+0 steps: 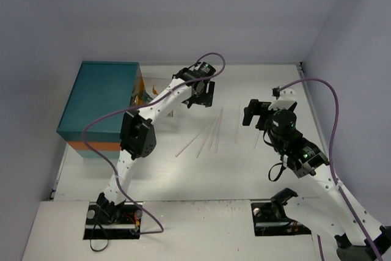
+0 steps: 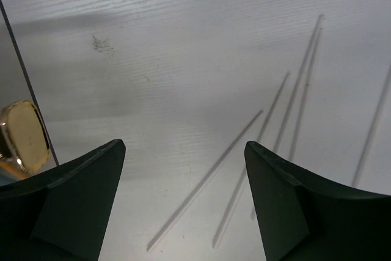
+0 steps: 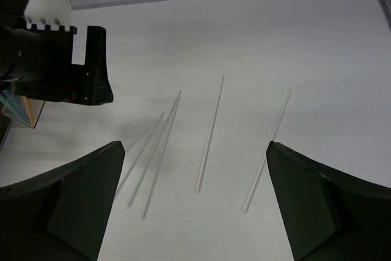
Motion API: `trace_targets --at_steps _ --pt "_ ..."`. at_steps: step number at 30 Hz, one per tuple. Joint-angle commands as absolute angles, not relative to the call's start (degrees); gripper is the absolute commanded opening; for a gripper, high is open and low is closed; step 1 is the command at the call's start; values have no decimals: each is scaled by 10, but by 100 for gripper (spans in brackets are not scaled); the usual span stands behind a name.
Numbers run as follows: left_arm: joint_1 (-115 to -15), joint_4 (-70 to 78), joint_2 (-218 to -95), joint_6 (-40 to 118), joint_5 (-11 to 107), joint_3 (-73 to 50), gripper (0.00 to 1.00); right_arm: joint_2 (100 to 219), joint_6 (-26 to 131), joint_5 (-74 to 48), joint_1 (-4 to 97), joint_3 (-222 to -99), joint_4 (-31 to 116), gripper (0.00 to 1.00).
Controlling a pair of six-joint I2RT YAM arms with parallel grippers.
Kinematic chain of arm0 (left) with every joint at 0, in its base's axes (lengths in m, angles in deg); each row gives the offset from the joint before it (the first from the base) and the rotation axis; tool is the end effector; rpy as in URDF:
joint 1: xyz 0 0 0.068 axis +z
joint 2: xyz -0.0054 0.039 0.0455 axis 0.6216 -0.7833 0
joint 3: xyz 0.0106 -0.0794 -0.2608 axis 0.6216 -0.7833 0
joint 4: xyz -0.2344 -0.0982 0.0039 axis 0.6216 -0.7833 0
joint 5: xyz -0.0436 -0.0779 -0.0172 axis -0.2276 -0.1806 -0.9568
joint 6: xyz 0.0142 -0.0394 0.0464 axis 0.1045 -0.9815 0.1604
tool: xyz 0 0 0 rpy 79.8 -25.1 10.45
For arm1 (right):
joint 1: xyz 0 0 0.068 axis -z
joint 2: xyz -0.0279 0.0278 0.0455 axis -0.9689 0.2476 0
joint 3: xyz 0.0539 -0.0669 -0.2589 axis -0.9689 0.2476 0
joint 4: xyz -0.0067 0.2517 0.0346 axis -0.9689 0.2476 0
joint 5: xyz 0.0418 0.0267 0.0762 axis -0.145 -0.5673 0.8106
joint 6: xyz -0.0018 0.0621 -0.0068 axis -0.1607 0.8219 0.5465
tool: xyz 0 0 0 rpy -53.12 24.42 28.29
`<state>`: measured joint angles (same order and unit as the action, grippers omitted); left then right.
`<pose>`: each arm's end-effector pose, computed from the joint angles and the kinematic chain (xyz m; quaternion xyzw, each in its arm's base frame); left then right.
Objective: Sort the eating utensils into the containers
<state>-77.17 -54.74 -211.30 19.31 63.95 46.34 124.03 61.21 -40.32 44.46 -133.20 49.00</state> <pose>0.3896 -0.3046 0.2735 0.0456 0.9549 -0.1130 0.2709 0.1676 0.0833 0.3656 0.0135 0.7298 0.1532 0.6661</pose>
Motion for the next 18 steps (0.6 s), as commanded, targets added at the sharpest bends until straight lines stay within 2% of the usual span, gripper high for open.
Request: trace_targets --at_steps 1,10,18 --pt "-751 -546 -2099 190 697 486 77 1212 629 -418 445 -1325 511 100" --pt "-707 -546 -2055 195 780 426 77 1180 637 -413 445 -1311 531 100" --pt "-665 -544 -2025 197 799 364 77 1197 640 -415 445 -1306 530 100"
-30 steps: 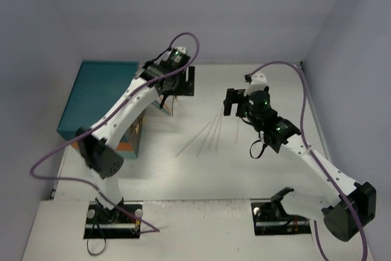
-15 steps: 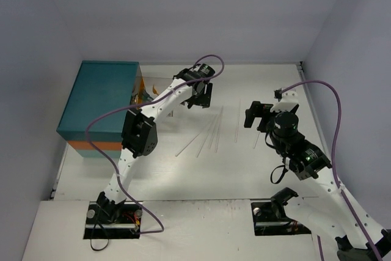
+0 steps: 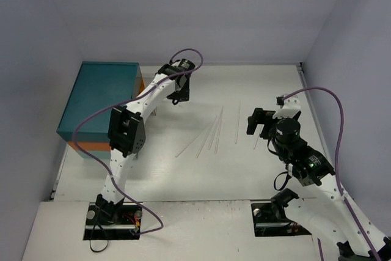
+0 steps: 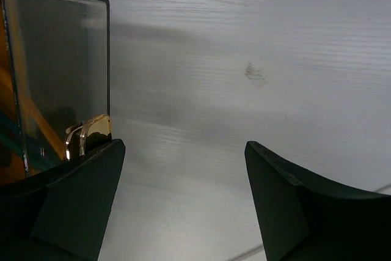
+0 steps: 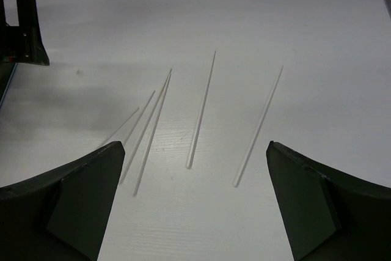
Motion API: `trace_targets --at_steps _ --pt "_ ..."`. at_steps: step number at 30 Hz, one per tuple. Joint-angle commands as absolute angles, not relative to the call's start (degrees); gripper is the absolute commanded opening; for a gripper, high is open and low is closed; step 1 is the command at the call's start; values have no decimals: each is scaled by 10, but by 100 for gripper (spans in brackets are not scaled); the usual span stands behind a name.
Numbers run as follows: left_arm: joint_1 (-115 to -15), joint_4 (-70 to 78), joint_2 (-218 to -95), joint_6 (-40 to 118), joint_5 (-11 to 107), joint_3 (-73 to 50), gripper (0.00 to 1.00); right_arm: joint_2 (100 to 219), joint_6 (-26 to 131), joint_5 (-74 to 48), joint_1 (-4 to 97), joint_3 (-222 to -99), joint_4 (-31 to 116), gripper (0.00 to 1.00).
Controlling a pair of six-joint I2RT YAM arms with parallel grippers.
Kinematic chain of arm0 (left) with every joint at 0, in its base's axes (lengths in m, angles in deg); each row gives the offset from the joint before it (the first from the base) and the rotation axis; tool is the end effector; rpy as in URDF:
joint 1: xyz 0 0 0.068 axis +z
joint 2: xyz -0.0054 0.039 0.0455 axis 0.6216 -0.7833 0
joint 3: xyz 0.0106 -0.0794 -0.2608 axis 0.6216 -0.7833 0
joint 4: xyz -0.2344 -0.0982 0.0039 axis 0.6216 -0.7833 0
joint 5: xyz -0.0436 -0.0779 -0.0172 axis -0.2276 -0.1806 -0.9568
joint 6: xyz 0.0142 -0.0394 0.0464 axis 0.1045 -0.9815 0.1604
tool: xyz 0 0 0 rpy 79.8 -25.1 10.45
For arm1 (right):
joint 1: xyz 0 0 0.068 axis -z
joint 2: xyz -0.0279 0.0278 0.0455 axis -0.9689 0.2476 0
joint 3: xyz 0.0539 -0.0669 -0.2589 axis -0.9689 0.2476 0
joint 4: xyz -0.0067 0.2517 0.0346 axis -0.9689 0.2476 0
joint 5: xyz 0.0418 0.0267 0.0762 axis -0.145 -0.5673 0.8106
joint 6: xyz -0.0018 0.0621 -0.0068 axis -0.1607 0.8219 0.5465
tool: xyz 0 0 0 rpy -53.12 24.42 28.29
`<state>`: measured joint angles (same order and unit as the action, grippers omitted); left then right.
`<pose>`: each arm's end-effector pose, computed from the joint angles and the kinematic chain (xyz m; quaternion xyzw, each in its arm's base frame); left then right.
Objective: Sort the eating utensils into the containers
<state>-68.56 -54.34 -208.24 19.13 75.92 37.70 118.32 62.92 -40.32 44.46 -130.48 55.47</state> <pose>0.4211 -0.2261 0.2554 -0.0502 0.9555 0.0181 0.2902 0.1483 0.0716 0.3511 0.0182 0.7490 0.1510 0.6449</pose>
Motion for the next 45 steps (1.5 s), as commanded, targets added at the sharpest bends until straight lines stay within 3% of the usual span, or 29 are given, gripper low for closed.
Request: trace_targets --at_steps 1,19,30,45 --pt "-659 -544 -2021 198 802 359 77 1198 640 -415 445 -1306 530 100" --pt "-604 -544 -1978 216 826 315 85 1198 644 -398 445 -1294 530 100" --pt "-694 -551 -1936 249 742 400 85 1200 643 -396 445 -1299 530 100" --pt "-685 -606 -1797 291 779 323 85 1198 658 -375 445 -1291 530 100"
